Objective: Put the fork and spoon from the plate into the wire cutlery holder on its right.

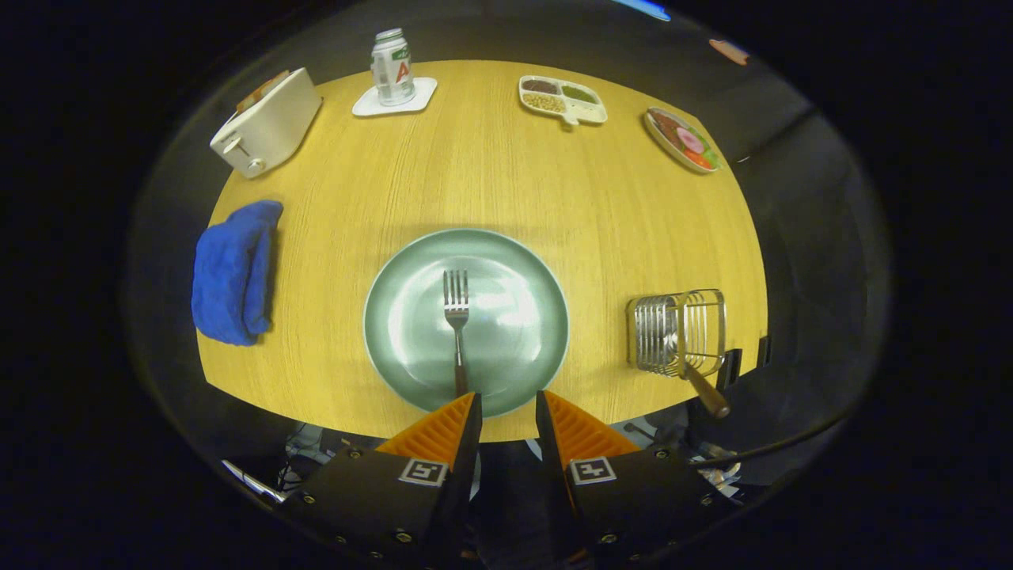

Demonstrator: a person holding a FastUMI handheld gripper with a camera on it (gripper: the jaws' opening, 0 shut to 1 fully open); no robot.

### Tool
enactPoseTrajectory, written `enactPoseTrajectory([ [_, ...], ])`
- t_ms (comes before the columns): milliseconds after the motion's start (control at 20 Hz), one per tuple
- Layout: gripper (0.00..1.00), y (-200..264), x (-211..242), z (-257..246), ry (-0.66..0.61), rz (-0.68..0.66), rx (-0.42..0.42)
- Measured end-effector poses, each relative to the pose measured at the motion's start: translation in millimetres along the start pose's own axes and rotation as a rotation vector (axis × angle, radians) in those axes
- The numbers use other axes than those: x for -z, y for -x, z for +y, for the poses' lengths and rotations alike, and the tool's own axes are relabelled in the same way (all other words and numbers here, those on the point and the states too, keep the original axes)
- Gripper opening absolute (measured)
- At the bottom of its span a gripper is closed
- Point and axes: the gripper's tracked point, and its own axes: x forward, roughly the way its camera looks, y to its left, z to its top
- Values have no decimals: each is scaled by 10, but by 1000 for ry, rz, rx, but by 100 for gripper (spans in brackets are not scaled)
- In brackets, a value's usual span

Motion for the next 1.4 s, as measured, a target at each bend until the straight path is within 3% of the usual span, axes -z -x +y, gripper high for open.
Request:
enactPoseTrajectory([
  [350, 42, -381, 423, 264, 51, 131, -20],
  [750, 42, -649, 568, 315, 57, 199, -18],
  [1400, 41, -607, 640, 247, 63, 216, 20],
])
